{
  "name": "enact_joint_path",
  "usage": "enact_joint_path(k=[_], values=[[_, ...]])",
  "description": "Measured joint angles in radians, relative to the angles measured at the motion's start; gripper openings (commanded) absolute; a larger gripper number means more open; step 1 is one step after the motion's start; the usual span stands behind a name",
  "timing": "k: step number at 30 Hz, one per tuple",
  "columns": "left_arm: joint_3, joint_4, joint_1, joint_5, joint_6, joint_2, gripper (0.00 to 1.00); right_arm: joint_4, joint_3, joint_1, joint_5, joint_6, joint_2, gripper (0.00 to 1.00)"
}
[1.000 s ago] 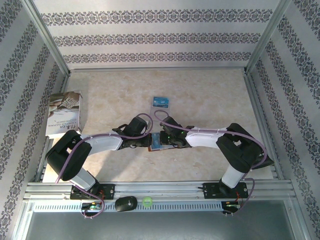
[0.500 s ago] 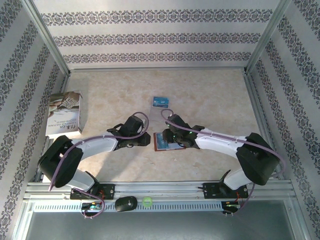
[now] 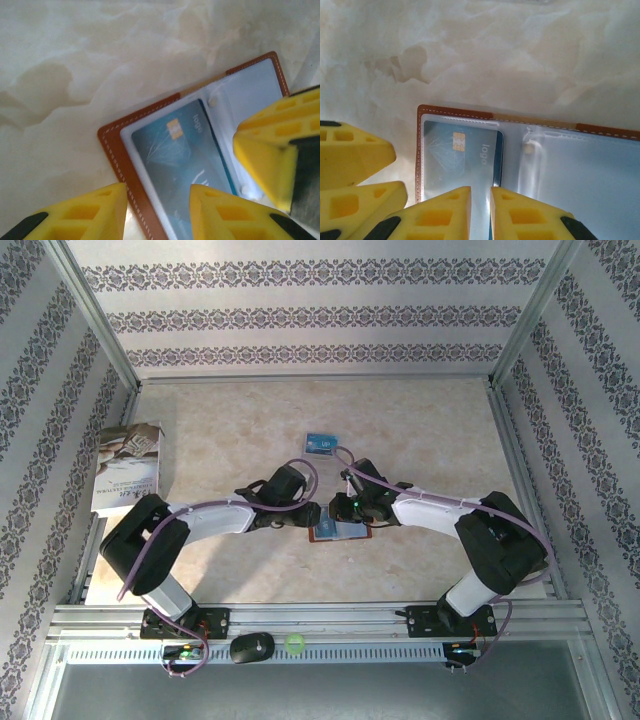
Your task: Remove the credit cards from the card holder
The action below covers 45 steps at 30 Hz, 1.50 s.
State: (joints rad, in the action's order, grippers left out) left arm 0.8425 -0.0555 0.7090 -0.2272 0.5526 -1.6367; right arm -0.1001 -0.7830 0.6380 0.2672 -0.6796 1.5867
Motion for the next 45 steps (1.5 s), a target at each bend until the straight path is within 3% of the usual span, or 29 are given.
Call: enact_joint_path(k=[10, 14, 18, 25, 33, 45], values=[[0.02, -0.031, 0.01, 0.082, -0.027, -0.066, 0.37, 0.003, 0.037, -0.008, 0.02, 0.005, 0.004, 0.24], [0.022, -0.031, 0.01, 0.083, -0.029, -0.066, 0.38, 0.003, 0.042, 0.002, 0.01, 0.026, -0.003, 0.32], [0.022, -0.035, 0.01, 0.095, -0.031, -0.063, 0.41, -0.03, 0.045, 0.053, -0.094, 0.092, -0.065, 0.43], [0.011, -0.042, 0.01, 0.098, -0.033, -0.029, 0.53, -0.079, 0.014, 0.1, -0.242, 0.193, -0.061, 0.49], [0.002, -0.059, 0.01, 0.113, -0.034, 0.033, 0.56, -0.094, -0.001, 0.156, -0.306, 0.229, 0.0, 0.49], [-0.007, -0.066, 0.01, 0.12, -0.034, 0.033, 0.56, -0.1, -0.005, 0.157, -0.349, 0.235, 0.002, 0.49]])
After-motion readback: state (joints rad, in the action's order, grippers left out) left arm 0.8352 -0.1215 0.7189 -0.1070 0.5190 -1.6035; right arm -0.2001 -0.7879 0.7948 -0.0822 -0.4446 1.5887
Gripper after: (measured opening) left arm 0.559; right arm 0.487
